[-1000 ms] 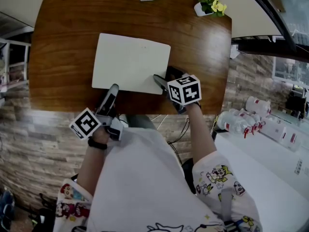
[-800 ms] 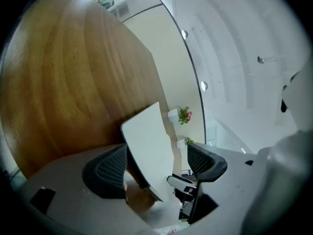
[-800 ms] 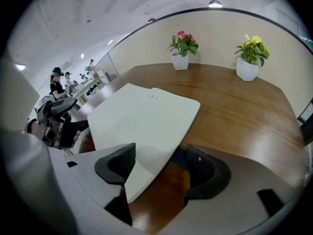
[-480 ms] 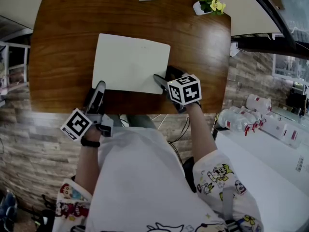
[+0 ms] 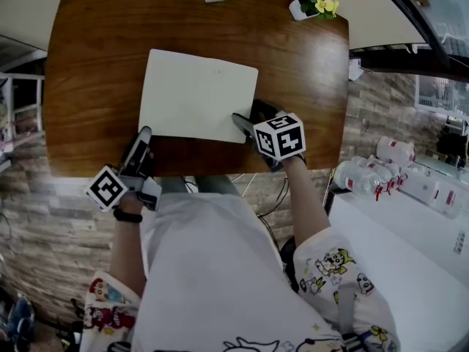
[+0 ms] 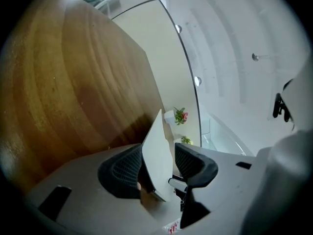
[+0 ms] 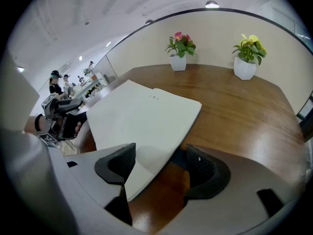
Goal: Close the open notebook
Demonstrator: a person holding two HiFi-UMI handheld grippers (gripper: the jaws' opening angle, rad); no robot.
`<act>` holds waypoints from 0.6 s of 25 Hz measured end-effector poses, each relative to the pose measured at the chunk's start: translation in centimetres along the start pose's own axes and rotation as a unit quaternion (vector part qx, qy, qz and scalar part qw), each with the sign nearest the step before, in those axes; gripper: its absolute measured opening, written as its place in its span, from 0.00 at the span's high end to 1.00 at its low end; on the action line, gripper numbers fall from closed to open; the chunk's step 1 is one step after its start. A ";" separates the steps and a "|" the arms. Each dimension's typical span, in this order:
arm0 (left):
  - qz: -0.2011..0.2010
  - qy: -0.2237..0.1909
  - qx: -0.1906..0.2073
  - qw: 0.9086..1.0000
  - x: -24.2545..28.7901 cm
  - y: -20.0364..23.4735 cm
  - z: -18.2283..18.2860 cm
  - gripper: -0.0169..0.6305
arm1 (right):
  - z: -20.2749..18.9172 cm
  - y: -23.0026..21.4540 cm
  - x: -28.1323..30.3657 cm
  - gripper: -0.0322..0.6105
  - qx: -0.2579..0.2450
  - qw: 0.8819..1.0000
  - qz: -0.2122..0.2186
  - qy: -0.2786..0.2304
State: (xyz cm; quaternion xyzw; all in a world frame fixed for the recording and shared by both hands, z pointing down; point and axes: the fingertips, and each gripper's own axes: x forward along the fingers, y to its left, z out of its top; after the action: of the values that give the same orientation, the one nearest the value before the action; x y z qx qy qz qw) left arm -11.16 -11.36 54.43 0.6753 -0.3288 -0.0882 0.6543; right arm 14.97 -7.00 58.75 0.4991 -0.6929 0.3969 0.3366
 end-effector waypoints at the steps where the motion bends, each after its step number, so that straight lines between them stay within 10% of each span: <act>1: -0.006 0.002 0.003 1.000 0.0 0.1 0.1 0.68 | 0.0 0.0 0.0 0.47 0.001 1.000 0.000 0.000; 6: -0.069 0.004 -0.035 0.997 0.4 -0.7 1.1 0.66 | 0.0 -0.1 0.0 0.47 0.006 1.000 -0.001 -0.003; 15: -0.034 0.016 -0.010 0.999 1.4 0.2 1.2 0.65 | -0.1 -0.1 -0.1 0.47 0.008 1.000 0.000 -0.006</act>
State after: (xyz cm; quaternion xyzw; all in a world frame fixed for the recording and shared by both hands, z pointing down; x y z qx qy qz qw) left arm -10.80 -13.18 54.89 0.6810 -0.2938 -0.1030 0.6628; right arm 15.07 -6.91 58.67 0.5040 -0.6915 0.3997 0.3288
